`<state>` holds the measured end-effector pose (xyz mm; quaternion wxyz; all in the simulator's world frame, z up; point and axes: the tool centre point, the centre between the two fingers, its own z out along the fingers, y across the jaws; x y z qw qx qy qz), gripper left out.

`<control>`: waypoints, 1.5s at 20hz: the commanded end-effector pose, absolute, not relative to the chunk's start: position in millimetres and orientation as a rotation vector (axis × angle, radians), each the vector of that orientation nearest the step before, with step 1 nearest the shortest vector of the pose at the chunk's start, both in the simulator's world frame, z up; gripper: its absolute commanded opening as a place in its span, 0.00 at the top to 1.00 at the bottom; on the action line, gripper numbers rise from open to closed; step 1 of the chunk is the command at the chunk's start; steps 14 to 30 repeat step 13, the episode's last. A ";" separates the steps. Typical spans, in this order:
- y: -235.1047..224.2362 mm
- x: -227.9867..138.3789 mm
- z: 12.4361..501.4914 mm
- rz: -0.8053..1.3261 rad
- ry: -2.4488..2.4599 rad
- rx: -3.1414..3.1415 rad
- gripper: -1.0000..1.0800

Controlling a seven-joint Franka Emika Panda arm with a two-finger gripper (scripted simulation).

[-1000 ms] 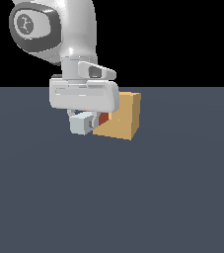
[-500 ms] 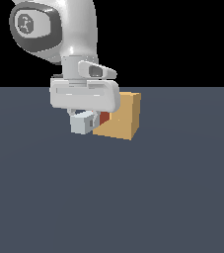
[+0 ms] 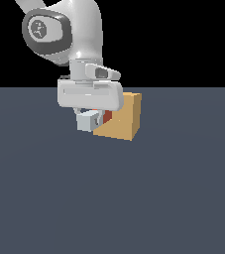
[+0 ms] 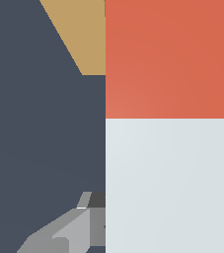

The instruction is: Insert the peg into the horizontal hole in a box.

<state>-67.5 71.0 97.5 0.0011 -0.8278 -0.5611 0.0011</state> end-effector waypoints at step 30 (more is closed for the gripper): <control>130.8 -42.0 100.3 -0.005 -1.764 -2.599 1.00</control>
